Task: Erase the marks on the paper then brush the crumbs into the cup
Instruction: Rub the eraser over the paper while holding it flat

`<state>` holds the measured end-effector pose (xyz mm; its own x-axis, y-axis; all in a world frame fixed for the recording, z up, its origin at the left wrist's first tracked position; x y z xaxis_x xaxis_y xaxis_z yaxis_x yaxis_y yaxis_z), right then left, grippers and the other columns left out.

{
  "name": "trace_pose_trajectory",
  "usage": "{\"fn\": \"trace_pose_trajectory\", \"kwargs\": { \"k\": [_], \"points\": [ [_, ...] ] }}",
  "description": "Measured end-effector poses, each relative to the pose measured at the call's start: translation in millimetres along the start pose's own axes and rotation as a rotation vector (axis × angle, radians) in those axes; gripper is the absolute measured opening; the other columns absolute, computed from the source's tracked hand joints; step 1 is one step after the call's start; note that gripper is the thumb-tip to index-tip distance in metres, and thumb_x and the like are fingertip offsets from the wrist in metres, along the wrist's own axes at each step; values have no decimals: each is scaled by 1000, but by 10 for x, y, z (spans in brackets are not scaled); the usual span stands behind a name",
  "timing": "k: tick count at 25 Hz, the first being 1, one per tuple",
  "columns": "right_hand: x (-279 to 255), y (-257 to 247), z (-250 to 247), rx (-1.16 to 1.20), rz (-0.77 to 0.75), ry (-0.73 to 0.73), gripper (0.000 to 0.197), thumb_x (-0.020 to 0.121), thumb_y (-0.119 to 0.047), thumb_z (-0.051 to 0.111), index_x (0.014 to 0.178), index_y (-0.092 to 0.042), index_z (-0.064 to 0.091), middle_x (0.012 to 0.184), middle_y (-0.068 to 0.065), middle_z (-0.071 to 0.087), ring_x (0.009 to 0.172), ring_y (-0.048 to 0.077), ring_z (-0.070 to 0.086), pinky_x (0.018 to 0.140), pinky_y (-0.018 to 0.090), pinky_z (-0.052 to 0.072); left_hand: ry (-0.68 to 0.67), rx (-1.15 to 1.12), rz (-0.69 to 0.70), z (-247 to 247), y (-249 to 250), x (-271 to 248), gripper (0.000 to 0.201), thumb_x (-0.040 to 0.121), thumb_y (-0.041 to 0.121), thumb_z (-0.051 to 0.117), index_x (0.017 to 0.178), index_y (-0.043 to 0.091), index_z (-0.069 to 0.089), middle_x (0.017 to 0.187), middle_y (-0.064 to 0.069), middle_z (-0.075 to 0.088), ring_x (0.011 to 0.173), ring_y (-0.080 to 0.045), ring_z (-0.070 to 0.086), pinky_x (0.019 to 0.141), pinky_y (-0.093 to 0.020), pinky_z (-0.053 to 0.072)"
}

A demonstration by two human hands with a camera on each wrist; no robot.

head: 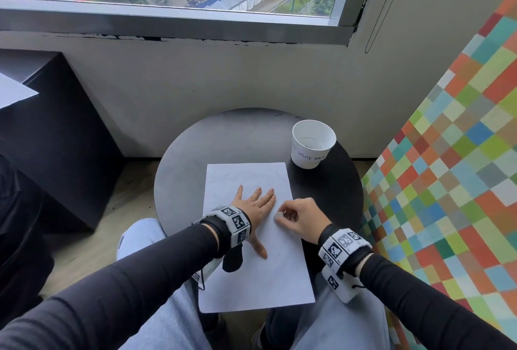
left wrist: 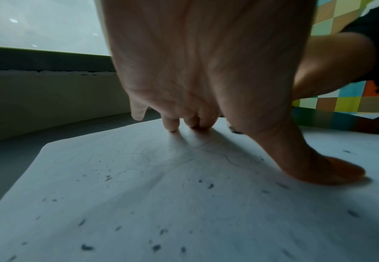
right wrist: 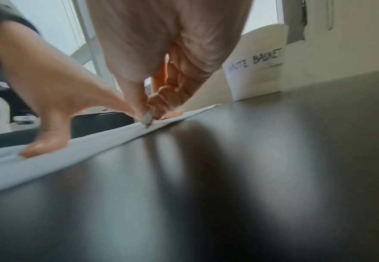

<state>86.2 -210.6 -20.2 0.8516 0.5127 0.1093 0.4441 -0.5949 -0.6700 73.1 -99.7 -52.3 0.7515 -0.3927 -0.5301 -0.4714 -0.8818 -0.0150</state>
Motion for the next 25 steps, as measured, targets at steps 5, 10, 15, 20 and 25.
{"fn": "trace_pose_trajectory", "kwargs": {
  "k": [5, 10, 15, 20, 25],
  "points": [
    [-180, -189, 208, -49, -115, -262, 14, 79, -26, 72, 85, -14, 74, 64, -12, 59, 57, 3, 54, 63, 6, 39, -6, 4, -12, 12, -13, -7, 148, 59, 79, 72, 155, 11, -16, 163, -3, -21, 151, -29, -14, 115, -66, -6],
    [-76, 178, -178, -75, 73, -101, 14, 82, -22, 71, 90, -12, 65, 64, -10, 56, 55, 5, 50, 60, 13, 41, -11, 9, -14, -3, -16, -19, 146, 60, 79, 72, 156, 14, -17, 164, -2, -20, 151, -28, -13, 113, -66, -7],
    [-340, 115, -68, -11, 22, -171, 11, 83, -23, 73, 89, -15, 69, 64, -8, 57, 59, 6, 51, 60, 9, 39, -28, 1, -30, -31, 63, -5, 135, 61, 82, 68, 155, 35, -16, 163, -5, -23, 150, -35, -15, 111, -73, -5],
    [-295, 284, -242, -33, 96, -3, 10, 82, -24, 74, 87, -17, 68, 66, -6, 58, 60, 11, 52, 62, 13, 40, -26, -43, -100, -31, 145, 43, 120, 67, 89, 54, 152, 45, -16, 162, -7, -26, 149, -38, -17, 107, -75, -7],
    [-366, 182, -59, -8, 17, -152, 10, 81, -25, 74, 87, -18, 69, 64, -7, 57, 60, 9, 52, 60, 9, 38, -44, -26, -129, -20, 160, 53, 122, 66, 87, 57, 153, 44, -17, 161, -8, -27, 149, -40, -17, 107, -77, -5]
  ]
}}
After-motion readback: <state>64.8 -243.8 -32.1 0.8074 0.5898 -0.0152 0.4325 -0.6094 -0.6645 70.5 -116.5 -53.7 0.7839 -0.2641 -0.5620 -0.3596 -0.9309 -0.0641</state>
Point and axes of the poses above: each hand's wrist, its own x-axis towards the middle knuckle, its own z-axis out of the palm, y = z × x, the point moved 8 cm from there along x, towards the middle knuckle
